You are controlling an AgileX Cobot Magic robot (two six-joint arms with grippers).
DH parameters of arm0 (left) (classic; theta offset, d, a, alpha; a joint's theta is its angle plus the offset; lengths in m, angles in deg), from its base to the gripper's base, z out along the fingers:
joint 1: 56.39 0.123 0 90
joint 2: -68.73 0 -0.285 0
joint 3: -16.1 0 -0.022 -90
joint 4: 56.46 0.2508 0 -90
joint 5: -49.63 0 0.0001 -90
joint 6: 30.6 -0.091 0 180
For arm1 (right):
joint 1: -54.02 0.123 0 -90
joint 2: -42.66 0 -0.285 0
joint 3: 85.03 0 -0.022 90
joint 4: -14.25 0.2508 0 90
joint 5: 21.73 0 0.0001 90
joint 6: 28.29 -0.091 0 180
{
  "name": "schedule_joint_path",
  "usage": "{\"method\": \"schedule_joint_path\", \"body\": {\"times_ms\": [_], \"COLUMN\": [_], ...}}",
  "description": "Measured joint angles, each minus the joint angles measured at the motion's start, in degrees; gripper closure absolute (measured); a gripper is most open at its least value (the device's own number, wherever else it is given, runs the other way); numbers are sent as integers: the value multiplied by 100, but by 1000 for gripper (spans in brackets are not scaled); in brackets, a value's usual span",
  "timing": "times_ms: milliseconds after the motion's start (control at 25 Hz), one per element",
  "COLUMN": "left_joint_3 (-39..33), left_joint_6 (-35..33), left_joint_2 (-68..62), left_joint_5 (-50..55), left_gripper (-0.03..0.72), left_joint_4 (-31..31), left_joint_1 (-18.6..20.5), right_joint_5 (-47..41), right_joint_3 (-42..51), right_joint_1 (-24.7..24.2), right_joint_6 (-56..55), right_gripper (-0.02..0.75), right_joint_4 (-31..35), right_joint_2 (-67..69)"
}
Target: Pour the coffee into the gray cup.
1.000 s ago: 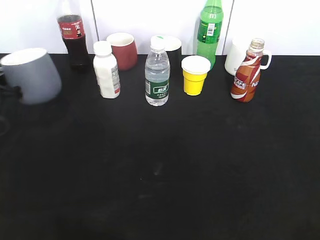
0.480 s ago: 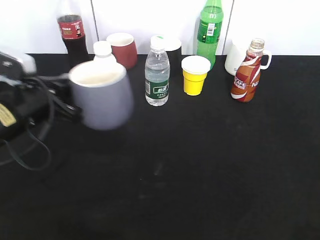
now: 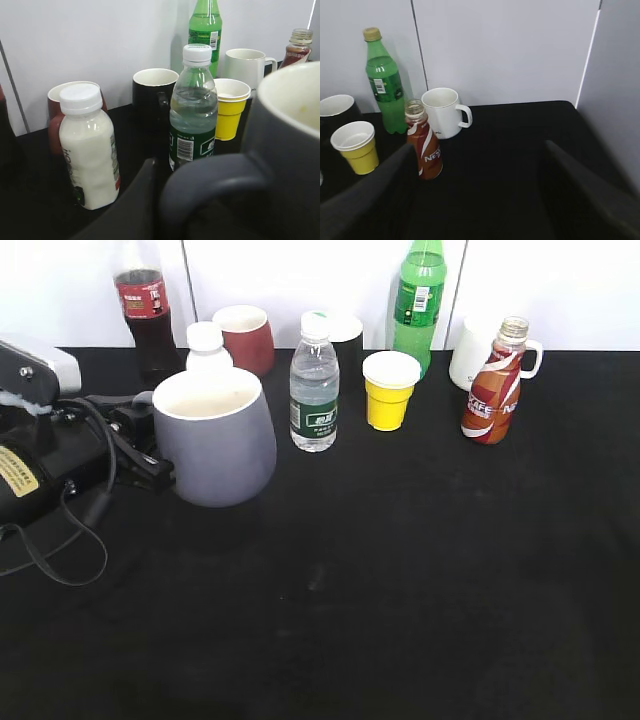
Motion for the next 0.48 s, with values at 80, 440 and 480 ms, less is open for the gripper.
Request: {"method": "schedule_joint_path", "body": {"times_ms": [80,440,480], "left_joint_3": [0,0,0], "left_joint_6": [0,0,0], "left_joint_2": [0,0,0], "left_joint_5": [0,-16,-16], "left_gripper": [631,631,631], "left_joint_4": [0,-7,-7], "left_joint_1": [0,0,0], "right_joint_5": [1030,5685,6024], "right_joint_3": [0,17,17], "right_joint_1": [0,0,0], "right_joint_6": [0,-356,-391], "right_gripper": [183,183,183], "right_joint_4": [41,-806,-997], "right_joint_2": [1148,5291,5655]}}
